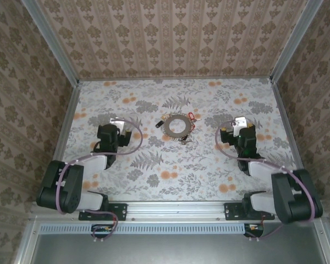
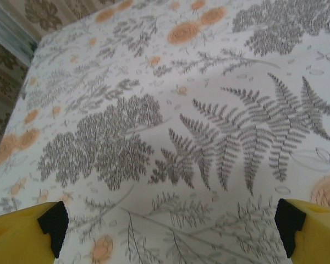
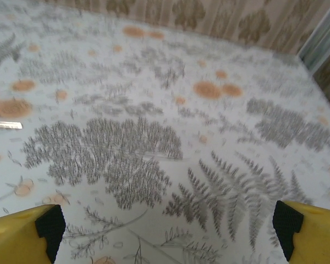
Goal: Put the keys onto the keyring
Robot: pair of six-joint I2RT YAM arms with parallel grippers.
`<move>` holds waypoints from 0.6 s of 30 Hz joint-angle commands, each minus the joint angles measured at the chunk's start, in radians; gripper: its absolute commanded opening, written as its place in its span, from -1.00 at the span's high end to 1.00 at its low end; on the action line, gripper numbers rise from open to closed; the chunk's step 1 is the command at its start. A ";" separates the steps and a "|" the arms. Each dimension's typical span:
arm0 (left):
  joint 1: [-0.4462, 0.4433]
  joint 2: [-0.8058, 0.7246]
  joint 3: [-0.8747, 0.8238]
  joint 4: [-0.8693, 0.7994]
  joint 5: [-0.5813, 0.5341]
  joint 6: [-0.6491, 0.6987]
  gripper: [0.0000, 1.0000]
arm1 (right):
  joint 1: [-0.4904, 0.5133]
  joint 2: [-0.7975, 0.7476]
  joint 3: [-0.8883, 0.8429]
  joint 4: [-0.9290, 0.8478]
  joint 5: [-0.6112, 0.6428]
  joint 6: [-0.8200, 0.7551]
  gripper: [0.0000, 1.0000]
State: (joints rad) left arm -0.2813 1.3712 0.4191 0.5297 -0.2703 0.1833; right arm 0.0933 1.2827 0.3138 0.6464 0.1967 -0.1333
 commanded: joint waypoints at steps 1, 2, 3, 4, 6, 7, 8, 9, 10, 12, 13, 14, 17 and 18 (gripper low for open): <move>0.014 0.039 0.020 0.129 0.062 0.064 -1.00 | -0.026 0.054 0.063 0.093 -0.085 0.102 -0.99; 0.026 0.050 0.029 0.129 0.078 0.073 -1.00 | -0.033 0.089 0.053 0.168 -0.110 0.120 -0.99; 0.041 0.061 0.027 0.148 0.097 0.075 -1.00 | -0.035 0.127 0.052 0.192 -0.084 0.131 -0.99; 0.063 0.071 0.018 0.178 0.128 0.075 -1.00 | -0.044 0.178 0.047 0.239 -0.073 0.145 -0.99; 0.106 0.065 0.011 0.186 0.159 0.033 -1.00 | -0.061 0.281 0.029 0.399 -0.061 0.168 -0.99; 0.135 0.066 0.003 0.206 0.193 0.009 -1.00 | -0.061 0.245 0.041 0.306 -0.048 0.178 -0.99; 0.153 0.064 -0.002 0.210 0.207 -0.009 -1.00 | -0.061 0.234 0.056 0.257 -0.027 0.186 -0.99; 0.164 0.065 -0.001 0.211 0.223 -0.019 -1.00 | -0.061 0.259 0.054 0.307 -0.007 0.188 -0.99; 0.171 0.072 0.006 0.203 0.226 -0.027 -1.00 | -0.061 0.252 0.055 0.293 0.010 0.199 -0.99; 0.191 0.085 0.038 0.160 0.241 -0.045 -1.00 | -0.061 0.249 0.067 0.261 0.038 0.211 -0.99; 0.205 0.102 0.060 0.135 0.240 -0.064 -1.00 | -0.061 0.247 0.063 0.267 0.038 0.211 -0.99; 0.232 0.129 0.078 0.127 0.232 -0.095 -1.00 | -0.061 0.244 0.070 0.248 0.038 0.212 -0.99; 0.285 0.140 0.047 0.192 0.301 -0.141 -1.00 | -0.060 0.246 0.068 0.257 0.038 0.209 -0.99; 0.283 0.144 0.024 0.227 0.301 -0.141 -1.00 | -0.057 0.246 0.070 0.252 0.042 0.205 -0.99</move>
State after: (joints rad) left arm -0.0124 1.5055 0.4664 0.6960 -0.0269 0.1059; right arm 0.0360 1.5330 0.3611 0.8742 0.2077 0.0509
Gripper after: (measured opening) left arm 0.999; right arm 0.996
